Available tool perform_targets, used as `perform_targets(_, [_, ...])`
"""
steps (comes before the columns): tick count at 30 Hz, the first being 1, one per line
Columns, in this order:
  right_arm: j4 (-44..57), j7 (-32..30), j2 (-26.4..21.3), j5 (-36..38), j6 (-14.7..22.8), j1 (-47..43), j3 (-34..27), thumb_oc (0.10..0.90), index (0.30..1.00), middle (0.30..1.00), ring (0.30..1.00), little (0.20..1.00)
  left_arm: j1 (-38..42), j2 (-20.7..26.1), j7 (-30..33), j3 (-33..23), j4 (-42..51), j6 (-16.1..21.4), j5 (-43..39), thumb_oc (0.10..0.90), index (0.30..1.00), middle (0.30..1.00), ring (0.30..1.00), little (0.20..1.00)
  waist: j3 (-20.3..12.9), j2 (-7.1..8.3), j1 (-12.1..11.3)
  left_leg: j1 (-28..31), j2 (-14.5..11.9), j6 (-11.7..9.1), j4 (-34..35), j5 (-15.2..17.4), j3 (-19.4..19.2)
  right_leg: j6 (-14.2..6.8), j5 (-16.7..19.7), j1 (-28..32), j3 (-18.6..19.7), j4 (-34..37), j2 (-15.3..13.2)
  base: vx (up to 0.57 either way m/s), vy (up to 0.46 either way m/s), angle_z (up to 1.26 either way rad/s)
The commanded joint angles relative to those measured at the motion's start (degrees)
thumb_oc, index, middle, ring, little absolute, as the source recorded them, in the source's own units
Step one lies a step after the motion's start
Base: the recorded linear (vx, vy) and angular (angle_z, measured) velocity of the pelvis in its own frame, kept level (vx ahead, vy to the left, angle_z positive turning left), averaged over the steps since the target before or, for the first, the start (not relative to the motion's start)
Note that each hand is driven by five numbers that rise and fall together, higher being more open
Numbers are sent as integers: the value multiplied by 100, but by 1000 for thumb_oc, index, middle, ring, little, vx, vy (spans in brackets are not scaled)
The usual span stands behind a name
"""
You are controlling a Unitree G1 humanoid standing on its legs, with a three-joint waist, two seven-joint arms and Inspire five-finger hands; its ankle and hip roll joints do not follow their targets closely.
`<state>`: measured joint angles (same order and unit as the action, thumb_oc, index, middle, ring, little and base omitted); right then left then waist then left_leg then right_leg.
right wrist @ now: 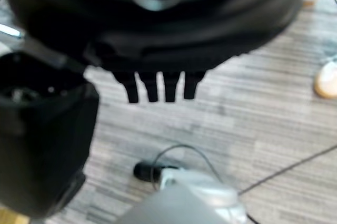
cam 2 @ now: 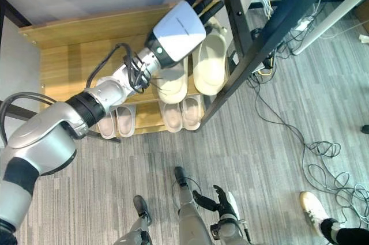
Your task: Arrange the slippers neatly on the shoe rack.
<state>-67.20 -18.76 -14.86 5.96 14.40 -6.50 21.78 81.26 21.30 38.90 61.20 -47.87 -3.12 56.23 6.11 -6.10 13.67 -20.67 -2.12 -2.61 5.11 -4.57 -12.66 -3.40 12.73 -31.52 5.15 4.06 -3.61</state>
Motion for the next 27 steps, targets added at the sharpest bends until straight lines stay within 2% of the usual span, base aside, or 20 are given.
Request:
perform_targets(1, [-197,-42,-144,270,58,372,-147,800,900,900,900,900,786,-2,695,-804,-73,-500,-140,800,900,900,900,900,-101,112,-15,14,-56,-167,-11,275,488,-490,-512,532,-525,73,-123,0,0,0])
perform_targets(6, [-239,-19,-99,363,8,378,-212,800,900,900,900,900,477,42,536,-789,154,-484,67,800,900,900,900,900,-87,113,-77,78,-58,-161,-11,262,513,-483,-535,624,-557,69,-128,0,0,0])
perform_targets(15, [-288,108,-134,459,-44,276,-170,800,900,900,900,900,-5,-421,49,-526,-385,-345,408,800,900,900,900,900,-54,168,-137,71,-40,-140,-11,241,552,-473,-522,625,-568,67,-139,-7,2,0])
perform_targets(20, [-322,132,-170,465,-64,171,-129,800,900,900,900,900,85,-617,-60,-488,-743,-341,297,800,900,900,900,900,-75,180,-132,-46,-20,-129,-11,206,573,-476,-472,523,-579,72,-160,0,0,0])
perform_targets(27, [-265,120,-134,414,-51,320,-149,800,900,900,900,900,342,-567,-114,-622,-737,-407,116,800,900,900,900,900,-113,178,-141,-49,-30,-119,-11,197,569,-479,-481,527,-571,76,-152,0,0,0])
